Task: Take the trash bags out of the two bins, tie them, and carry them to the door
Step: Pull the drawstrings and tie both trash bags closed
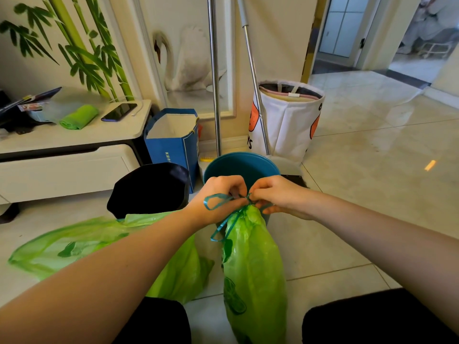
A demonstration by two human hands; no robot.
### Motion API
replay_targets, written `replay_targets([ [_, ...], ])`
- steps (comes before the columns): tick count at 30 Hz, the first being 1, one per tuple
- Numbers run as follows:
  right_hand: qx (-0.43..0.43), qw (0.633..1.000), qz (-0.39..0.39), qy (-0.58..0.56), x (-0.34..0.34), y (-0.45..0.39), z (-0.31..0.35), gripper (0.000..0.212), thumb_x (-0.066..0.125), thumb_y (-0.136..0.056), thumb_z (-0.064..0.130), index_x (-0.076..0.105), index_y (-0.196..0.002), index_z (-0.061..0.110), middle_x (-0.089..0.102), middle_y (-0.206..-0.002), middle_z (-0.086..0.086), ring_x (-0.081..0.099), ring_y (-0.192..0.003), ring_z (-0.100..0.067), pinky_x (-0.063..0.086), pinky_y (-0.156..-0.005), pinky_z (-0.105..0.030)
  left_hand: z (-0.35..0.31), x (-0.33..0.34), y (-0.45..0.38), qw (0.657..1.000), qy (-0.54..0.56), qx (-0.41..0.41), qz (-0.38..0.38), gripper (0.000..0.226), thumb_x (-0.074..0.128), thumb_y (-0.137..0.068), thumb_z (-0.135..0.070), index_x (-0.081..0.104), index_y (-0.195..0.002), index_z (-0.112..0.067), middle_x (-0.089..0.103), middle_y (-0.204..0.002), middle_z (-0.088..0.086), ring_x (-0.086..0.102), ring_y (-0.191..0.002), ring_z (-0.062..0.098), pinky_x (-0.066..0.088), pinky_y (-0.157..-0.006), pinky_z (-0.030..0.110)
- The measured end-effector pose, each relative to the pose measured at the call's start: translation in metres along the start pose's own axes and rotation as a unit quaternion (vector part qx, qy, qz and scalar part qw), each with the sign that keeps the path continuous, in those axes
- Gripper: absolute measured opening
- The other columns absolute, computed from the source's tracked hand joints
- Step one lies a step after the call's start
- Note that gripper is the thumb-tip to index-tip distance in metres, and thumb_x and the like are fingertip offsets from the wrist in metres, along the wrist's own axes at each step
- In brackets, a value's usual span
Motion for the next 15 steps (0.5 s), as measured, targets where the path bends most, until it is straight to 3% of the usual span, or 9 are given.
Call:
replay_targets([
  [3,0.01,1.0,-0.006,-0.009,0.002,0.0,0.001,0.01,0.056,-0.088,0.017,0.065,-0.088,0.014,0.062,-0.078,-0.005,0.059,-0.074,-0.013,0.051,-0.067,-0.025,0.002,-0.001,-0.002,0.999,0.029,-0.031,-0.003,0.012,0.075,-0.077,-0.02,0.064,-0.079,-0.018,0.069,-0.079,-0.002,0.064,-0.074,0.01,0.056,-0.073,0.028],
  [7,0.003,0.998,-0.026,0.055,-0.001,0.0,0.004,0.011,0.055,-0.086,0.016,0.065,-0.085,0.019,0.058,-0.071,0.001,0.054,-0.067,-0.01,0.048,-0.059,-0.02,0.002,0.003,-0.002,0.997,0.052,-0.054,0.014,0.011,0.077,-0.076,-0.019,0.067,-0.08,-0.018,0.072,-0.081,0.002,0.067,-0.075,0.013,0.058,-0.075,0.033],
  [11,-0.059,0.988,-0.033,0.137,-0.008,0.001,0.018,0.012,0.059,-0.084,0.013,0.063,-0.083,0.024,0.06,-0.074,0.006,0.055,-0.068,-0.006,0.044,-0.058,-0.018,0.005,0.006,-0.002,0.995,0.068,-0.073,0.028,0.011,0.077,-0.077,-0.02,0.068,-0.082,-0.016,0.073,-0.082,0.003,0.069,-0.076,0.016,0.059,-0.075,0.035],
  [15,-0.118,0.951,-0.043,0.284,-0.022,0.004,0.026,0.021,0.062,-0.078,0.007,0.058,-0.074,0.027,0.052,-0.058,0.005,0.046,-0.053,-0.01,0.036,-0.053,-0.022,0.008,0.004,-0.001,0.992,0.091,-0.084,0.032,0.011,0.078,-0.076,-0.018,0.069,-0.08,-0.013,0.073,-0.081,0.004,0.07,-0.075,0.019,0.06,-0.073,0.038],
])
Point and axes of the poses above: each hand's wrist, its own y-axis away from the middle knuckle, its own x-axis out of the palm, z = x × y, the point moved 8 cm from there along -y, towards the middle knuckle
